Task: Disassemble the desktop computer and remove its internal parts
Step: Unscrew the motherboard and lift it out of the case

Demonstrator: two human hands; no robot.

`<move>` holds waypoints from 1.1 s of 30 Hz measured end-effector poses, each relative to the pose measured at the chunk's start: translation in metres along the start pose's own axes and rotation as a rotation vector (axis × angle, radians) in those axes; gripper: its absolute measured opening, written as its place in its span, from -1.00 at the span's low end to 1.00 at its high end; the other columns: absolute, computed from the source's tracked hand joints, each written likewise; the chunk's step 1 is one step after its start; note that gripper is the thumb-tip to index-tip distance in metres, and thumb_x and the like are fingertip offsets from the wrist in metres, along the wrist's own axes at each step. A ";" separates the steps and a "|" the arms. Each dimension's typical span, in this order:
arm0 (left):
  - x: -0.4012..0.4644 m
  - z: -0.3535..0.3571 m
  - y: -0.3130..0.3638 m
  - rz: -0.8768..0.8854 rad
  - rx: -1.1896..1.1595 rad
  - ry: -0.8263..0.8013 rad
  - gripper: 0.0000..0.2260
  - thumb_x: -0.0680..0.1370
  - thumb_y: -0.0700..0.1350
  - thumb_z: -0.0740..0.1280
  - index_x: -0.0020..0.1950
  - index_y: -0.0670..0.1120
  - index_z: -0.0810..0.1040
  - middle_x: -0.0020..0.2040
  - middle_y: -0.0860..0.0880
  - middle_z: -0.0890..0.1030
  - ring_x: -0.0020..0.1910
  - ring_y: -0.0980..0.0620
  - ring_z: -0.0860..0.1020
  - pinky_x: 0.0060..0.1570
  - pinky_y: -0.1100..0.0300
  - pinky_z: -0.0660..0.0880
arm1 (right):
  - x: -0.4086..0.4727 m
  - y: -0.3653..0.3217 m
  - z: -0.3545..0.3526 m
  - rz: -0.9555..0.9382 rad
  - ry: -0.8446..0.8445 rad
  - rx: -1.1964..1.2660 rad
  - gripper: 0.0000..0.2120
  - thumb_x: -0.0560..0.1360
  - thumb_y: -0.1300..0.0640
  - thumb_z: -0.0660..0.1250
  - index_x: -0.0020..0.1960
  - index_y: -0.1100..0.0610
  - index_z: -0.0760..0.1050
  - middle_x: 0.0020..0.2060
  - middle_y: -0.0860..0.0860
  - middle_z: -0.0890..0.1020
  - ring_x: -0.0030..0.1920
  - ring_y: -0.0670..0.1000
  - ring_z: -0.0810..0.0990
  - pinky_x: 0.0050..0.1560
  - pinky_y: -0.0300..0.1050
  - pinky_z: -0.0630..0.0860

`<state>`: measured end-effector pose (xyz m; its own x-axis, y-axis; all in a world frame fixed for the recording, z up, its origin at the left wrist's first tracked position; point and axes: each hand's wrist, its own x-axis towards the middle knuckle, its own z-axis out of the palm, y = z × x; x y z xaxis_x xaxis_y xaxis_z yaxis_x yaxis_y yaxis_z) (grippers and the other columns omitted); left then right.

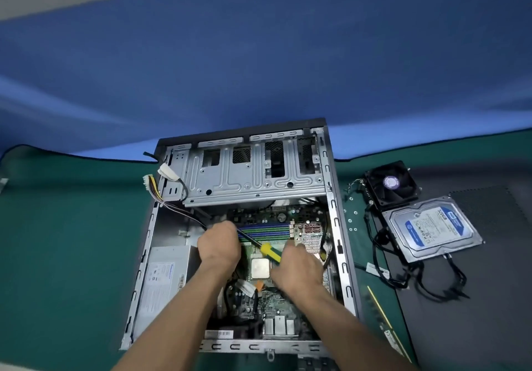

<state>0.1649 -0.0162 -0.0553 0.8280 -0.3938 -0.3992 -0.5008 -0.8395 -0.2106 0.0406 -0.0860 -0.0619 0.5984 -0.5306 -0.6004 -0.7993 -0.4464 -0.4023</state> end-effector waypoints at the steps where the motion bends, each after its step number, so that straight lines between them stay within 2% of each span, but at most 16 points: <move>1: -0.005 -0.004 -0.001 0.012 -0.062 -0.004 -0.86 0.50 -0.20 0.27 0.03 -0.14 0.56 0.03 -0.10 0.64 0.02 -0.11 0.61 -0.11 0.13 0.50 | -0.001 -0.001 0.000 0.027 -0.013 0.019 -0.53 0.49 0.09 0.33 0.34 0.19 0.33 -0.09 0.00 0.55 -0.25 -0.03 0.53 -0.25 -0.17 0.52; 3: -0.016 -0.011 -0.007 0.031 -0.193 -0.006 -0.90 0.49 -0.12 0.31 -0.12 -0.13 0.56 -0.06 -0.12 0.64 -0.03 -0.15 0.60 -0.16 0.14 0.46 | -0.003 -0.003 -0.003 0.020 0.006 0.048 -0.65 0.47 0.09 0.32 0.20 0.19 0.40 -0.28 -0.06 0.50 -0.33 -0.06 0.47 -0.35 -0.19 0.40; 4: -0.022 -0.014 -0.011 0.034 -0.254 -0.009 -0.88 0.49 -0.09 0.32 -0.19 -0.12 0.54 -0.12 -0.11 0.63 -0.06 -0.15 0.59 -0.19 0.16 0.42 | -0.005 -0.005 -0.005 -0.002 0.031 0.046 -0.77 0.47 0.04 0.32 0.05 0.15 0.44 -0.35 -0.09 0.46 -0.36 -0.07 0.45 -0.37 -0.19 0.35; 5: -0.026 -0.016 -0.016 0.036 -0.312 -0.008 -0.86 0.48 -0.08 0.32 -0.23 -0.12 0.53 -0.19 -0.09 0.62 -0.10 -0.14 0.58 -0.23 0.17 0.39 | -0.007 -0.006 -0.008 -0.028 0.055 0.053 -0.80 0.47 -0.04 0.32 -0.12 0.10 0.43 -0.40 -0.10 0.44 -0.39 -0.08 0.43 -0.40 -0.21 0.31; 7: -0.036 -0.024 -0.025 0.041 -0.443 0.001 -0.86 0.46 -0.10 0.32 -0.28 -0.10 0.53 -0.31 -0.02 0.58 -0.20 -0.08 0.56 -0.26 0.18 0.39 | -0.011 -0.006 -0.011 -0.104 0.072 0.083 -0.68 0.47 -0.19 0.29 -0.27 0.03 0.39 -0.44 -0.11 0.44 -0.43 -0.08 0.42 -0.36 -0.22 0.36; 9: -0.044 -0.033 -0.032 0.070 -0.566 0.015 -0.86 0.45 -0.15 0.33 -0.32 -0.07 0.51 -0.36 0.03 0.58 -0.24 -0.04 0.55 -0.22 0.15 0.45 | -0.014 -0.005 -0.011 -0.208 0.075 0.168 -0.78 0.49 -0.16 0.28 -0.20 -0.03 0.46 -0.41 -0.12 0.49 -0.36 -0.05 0.48 -0.24 -0.20 0.44; 11: -0.052 -0.045 -0.035 0.122 -0.637 0.053 -0.86 0.43 -0.18 0.34 -0.33 -0.05 0.52 -0.35 0.02 0.60 -0.25 -0.02 0.56 -0.20 0.16 0.46 | -0.018 -0.005 -0.014 -0.307 0.103 0.316 -0.85 0.50 -0.09 0.30 -0.21 -0.07 0.46 -0.38 -0.13 0.51 -0.31 -0.04 0.50 -0.27 -0.19 0.39; 13: -0.059 -0.058 -0.034 0.192 -0.694 0.061 -0.86 0.42 -0.22 0.35 -0.33 -0.06 0.55 -0.35 0.01 0.61 -0.31 0.05 0.55 -0.27 0.24 0.44 | -0.024 -0.005 -0.022 -0.355 0.119 0.506 -0.78 0.50 -0.06 0.33 -0.29 -0.04 0.43 -0.44 -0.13 0.51 -0.40 -0.13 0.49 -0.37 -0.20 0.34; 15: -0.064 -0.069 -0.027 0.279 -0.785 0.008 -0.86 0.44 -0.24 0.36 -0.32 -0.10 0.57 -0.36 -0.06 0.62 -0.45 0.12 0.52 -0.41 0.32 0.42 | -0.031 -0.006 -0.036 -0.359 0.050 0.778 -0.77 0.50 0.00 0.36 -0.31 -0.01 0.47 -0.54 -0.11 0.51 -0.52 -0.18 0.47 -0.43 -0.24 0.39; 17: -0.069 -0.079 -0.014 0.341 -0.898 -0.055 -0.89 0.47 -0.25 0.38 -0.27 -0.17 0.59 -0.38 -0.11 0.62 -0.54 0.12 0.49 -0.52 0.30 0.40 | -0.036 -0.001 -0.053 -0.328 -0.012 0.954 -0.80 0.50 0.05 0.37 -0.29 0.04 0.52 -0.57 -0.06 0.52 -0.55 -0.11 0.48 -0.44 -0.25 0.43; 19: -0.073 -0.088 0.001 0.392 -0.952 -0.061 -0.91 0.48 -0.25 0.39 -0.24 -0.18 0.60 -0.41 -0.03 0.62 -0.55 0.14 0.48 -0.55 0.29 0.38 | -0.042 0.009 -0.069 -0.319 -0.033 1.018 -0.81 0.51 0.09 0.36 -0.27 0.09 0.56 -0.56 -0.04 0.53 -0.55 -0.06 0.47 -0.42 -0.24 0.43; 21: -0.076 -0.095 0.018 0.442 -0.966 -0.040 -0.89 0.48 -0.23 0.39 -0.25 -0.15 0.60 -0.43 0.02 0.62 -0.54 0.16 0.49 -0.52 0.31 0.39 | -0.046 0.020 -0.082 -0.320 -0.013 1.086 -0.80 0.52 0.14 0.35 -0.27 0.13 0.57 -0.55 -0.02 0.53 -0.56 -0.07 0.45 -0.45 -0.27 0.41; 23: -0.079 -0.100 0.034 0.482 -0.965 -0.011 -0.89 0.48 -0.20 0.41 -0.26 -0.12 0.60 -0.41 -0.02 0.62 -0.51 0.13 0.50 -0.49 0.31 0.40 | -0.050 0.032 -0.092 -0.294 0.035 1.149 -0.82 0.51 0.16 0.35 -0.25 0.18 0.58 -0.54 -0.02 0.53 -0.57 -0.07 0.43 -0.49 -0.28 0.39; 26: -0.083 -0.106 0.057 0.545 -0.963 0.008 -0.91 0.48 -0.18 0.41 -0.23 -0.11 0.61 -0.36 -0.10 0.63 -0.45 0.06 0.52 -0.41 0.17 0.46 | -0.051 0.048 -0.102 -0.251 0.076 1.254 -0.85 0.51 0.19 0.35 -0.22 0.21 0.57 -0.53 0.00 0.53 -0.58 -0.06 0.42 -0.52 -0.25 0.37; 29: -0.086 -0.110 0.076 0.628 -0.916 0.016 -0.94 0.49 -0.18 0.40 -0.19 -0.11 0.64 -0.37 -0.05 0.63 -0.43 0.02 0.55 -0.32 0.06 0.53 | -0.051 0.065 -0.108 -0.192 0.106 1.358 -0.86 0.51 0.21 0.35 -0.22 0.20 0.56 -0.52 0.02 0.52 -0.58 -0.06 0.41 -0.53 -0.25 0.37; 33: -0.086 -0.106 0.098 0.702 -0.849 0.024 -0.95 0.48 -0.13 0.41 -0.14 -0.06 0.67 -0.32 0.03 0.65 -0.34 0.01 0.59 -0.24 0.07 0.56 | -0.050 0.088 -0.112 -0.106 0.088 1.486 -0.84 0.49 0.24 0.36 -0.26 0.21 0.54 -0.52 0.02 0.51 -0.59 -0.07 0.40 -0.56 -0.26 0.37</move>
<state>0.0710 -0.1047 0.0532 0.4359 -0.8837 -0.1707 -0.5330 -0.4063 0.7422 -0.0538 -0.1796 0.0105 0.6143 -0.6080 -0.5031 -0.0440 0.6101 -0.7911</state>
